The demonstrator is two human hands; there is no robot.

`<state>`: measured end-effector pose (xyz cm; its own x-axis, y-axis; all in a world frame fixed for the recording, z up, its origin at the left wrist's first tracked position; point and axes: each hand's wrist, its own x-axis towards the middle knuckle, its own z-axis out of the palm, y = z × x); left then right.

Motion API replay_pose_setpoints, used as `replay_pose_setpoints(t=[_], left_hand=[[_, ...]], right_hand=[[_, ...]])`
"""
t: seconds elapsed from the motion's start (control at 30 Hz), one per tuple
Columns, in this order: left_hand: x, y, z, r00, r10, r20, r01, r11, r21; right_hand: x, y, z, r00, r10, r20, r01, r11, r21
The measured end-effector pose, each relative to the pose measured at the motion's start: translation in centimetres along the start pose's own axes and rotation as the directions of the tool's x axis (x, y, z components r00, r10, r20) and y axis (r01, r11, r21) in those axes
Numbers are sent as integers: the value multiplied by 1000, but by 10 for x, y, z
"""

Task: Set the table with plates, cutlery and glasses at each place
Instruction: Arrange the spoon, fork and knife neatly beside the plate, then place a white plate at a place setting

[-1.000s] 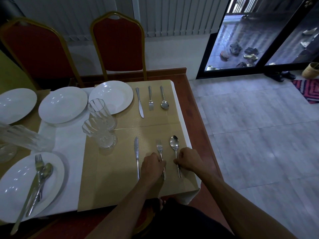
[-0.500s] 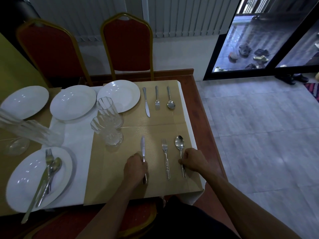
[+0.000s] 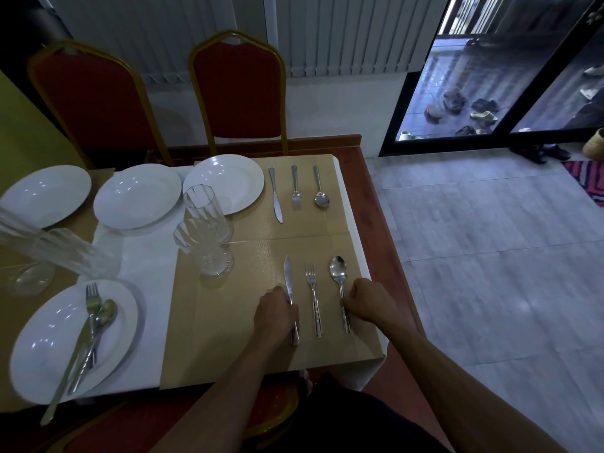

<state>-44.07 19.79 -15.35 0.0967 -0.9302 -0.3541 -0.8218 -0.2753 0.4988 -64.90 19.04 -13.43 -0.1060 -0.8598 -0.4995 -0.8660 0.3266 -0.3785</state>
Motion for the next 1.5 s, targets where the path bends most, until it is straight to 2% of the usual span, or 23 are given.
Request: replay_pose_setpoints(t=[0.1, 0.27, 0.4, 0.57, 0.7, 0.8, 0.9, 1.03, 1.17, 1.27, 1.33, 1.4, 1.47, 1.5], left_hand=[[-2, -4, -14, 1000, 22, -9, -22, 999, -49], [-5, -24, -59, 1000, 4, 30, 1, 989, -147], [-15, -54, -102, 998, -65, 19, 68, 972, -223], [-18, -104, -152, 986, -153, -71, 130, 957, -259], [-13, -145, -190, 972, -216, -91, 163, 902, -401], [-2, -171, -220, 958, -268, -107, 182, 849, -495], [11, -199, -250, 943, -303, -134, 193, 831, -521], [35, -226, -271, 963, -260, -71, 189, 839, -510], [53, -238, -272, 983, -185, -4, 154, 830, -536], [59, -241, -269, 986, -162, 27, 149, 820, -553], [61, -243, -265, 988, -149, 46, 150, 834, -530], [60, -247, -264, 988, -138, 72, 155, 842, -517], [59, -252, -264, 987, -138, 88, 163, 837, -522], [59, -256, -264, 986, -142, 90, 168, 833, -527]], right_hand=[[-7, -11, -9, 997, -33, -68, 35, 999, 31], [-14, -65, -17, 975, -218, -45, 222, 968, 117], [-21, -126, -5, 947, -321, 24, 314, 937, 153], [-31, -194, 27, 896, -417, 151, 399, 906, 140], [-42, -252, 48, 829, -492, 267, 475, 871, 129], [-48, -303, 63, 794, -528, 301, 507, 849, 150], [-40, -348, 79, 809, -514, 285, 470, 857, 213], [-6, -394, 103, 891, -405, 206, 326, 885, 333], [47, -426, 118, 939, -326, 107, 280, 908, 311], [87, -442, 129, 976, -193, 102, 126, 880, 459], [114, -450, 135, 984, -53, 169, -66, 776, 628], [133, -459, 136, 961, 1, 278, -229, 570, 789], [147, -471, 136, 936, 20, 351, -334, 362, 870], [154, -476, 136, 933, 46, 356, -352, 312, 883]])
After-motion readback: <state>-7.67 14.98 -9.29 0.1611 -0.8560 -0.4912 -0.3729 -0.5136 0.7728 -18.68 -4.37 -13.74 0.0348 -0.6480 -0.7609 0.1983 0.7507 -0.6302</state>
